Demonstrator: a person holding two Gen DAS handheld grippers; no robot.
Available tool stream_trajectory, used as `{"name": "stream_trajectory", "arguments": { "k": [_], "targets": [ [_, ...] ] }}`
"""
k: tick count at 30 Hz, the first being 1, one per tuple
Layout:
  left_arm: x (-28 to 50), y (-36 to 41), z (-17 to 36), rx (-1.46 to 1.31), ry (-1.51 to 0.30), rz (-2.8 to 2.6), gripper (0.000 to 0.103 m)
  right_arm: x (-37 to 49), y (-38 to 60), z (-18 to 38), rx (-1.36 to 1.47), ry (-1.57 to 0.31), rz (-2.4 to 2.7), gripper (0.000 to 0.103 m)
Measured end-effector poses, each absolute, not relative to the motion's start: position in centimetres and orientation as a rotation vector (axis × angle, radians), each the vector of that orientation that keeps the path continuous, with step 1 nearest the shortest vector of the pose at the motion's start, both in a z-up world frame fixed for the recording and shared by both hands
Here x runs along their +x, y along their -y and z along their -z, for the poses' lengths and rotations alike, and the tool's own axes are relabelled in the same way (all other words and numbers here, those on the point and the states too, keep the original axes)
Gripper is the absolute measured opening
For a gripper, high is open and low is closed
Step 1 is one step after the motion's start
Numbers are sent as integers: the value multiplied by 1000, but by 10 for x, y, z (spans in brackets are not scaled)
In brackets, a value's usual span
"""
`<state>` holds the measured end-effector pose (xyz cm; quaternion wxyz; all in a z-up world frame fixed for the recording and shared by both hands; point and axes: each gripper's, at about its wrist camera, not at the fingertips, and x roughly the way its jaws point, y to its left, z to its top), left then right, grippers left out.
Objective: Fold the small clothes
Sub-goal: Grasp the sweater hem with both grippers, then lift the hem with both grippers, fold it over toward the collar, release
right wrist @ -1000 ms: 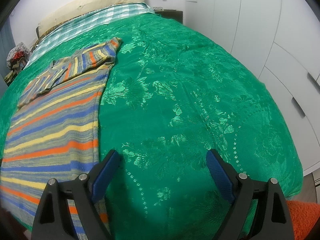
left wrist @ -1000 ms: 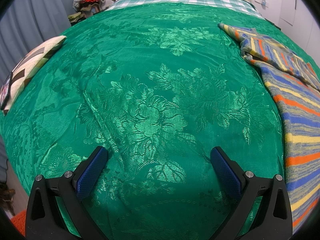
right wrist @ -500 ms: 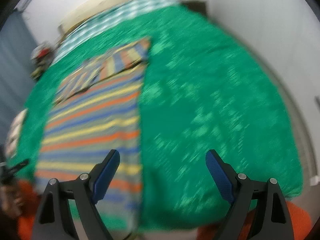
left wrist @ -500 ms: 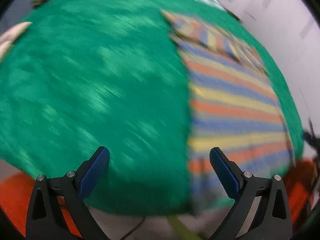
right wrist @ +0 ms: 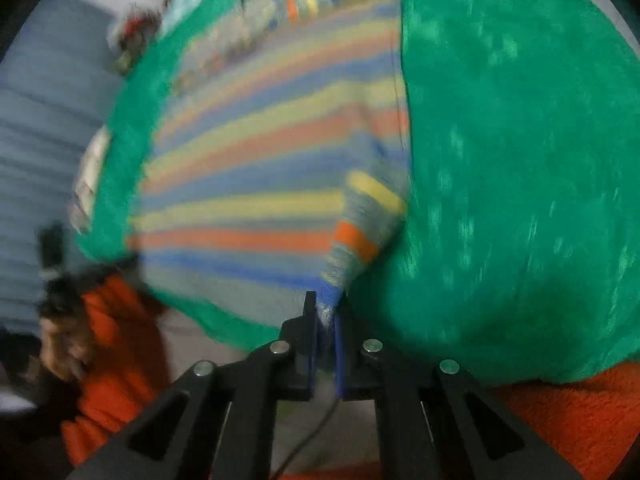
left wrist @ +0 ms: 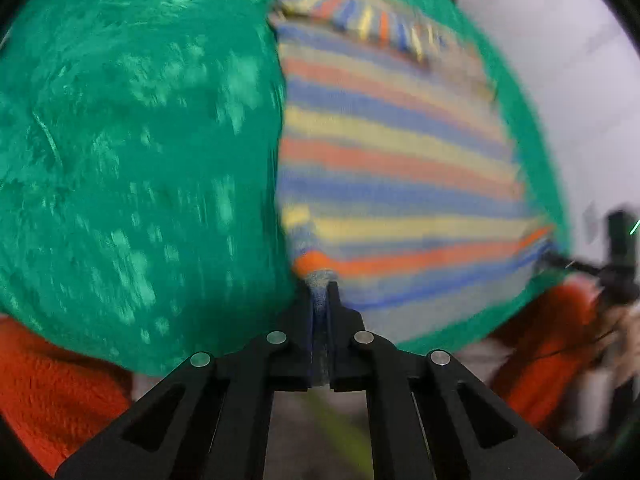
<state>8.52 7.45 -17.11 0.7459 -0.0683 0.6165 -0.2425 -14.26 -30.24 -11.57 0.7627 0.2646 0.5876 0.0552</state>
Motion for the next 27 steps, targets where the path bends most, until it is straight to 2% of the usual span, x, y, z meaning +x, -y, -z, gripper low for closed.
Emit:
{"name": "stream_trajectory", "arguments": {
  "k": [8, 16, 19, 21, 22, 23, 24, 27],
  "targets": [
    [257, -62, 134, -373, -1213, 522, 2, -20, 364, 68, 711, -1007, -67, 6],
    [386, -18, 167, -434, -1248, 449, 2, 130, 426, 103, 828, -1002, 24, 6],
    [424, -6, 186, -453, -1305, 438, 6, 165, 448, 124, 943, -1031, 19, 7],
    [454, -16, 190, -552, -1255, 334, 16, 186, 474, 138, 1055, -942, 22, 13],
    [461, -24, 187, -603, -1218, 296, 31, 188, 486, 142, 1096, -872, 39, 22],
    [468, -30, 185, -647, -1187, 267, 36, 188, 496, 146, 1138, -803, 63, 37],
    [472, -35, 184, -680, -1166, 257, 36, 186, 505, 148, 1168, -759, 103, 41],
    [463, -38, 172, -605, -1125, 282, 36, 179, 511, 142, 1085, -765, 169, 41]
  ]
}}
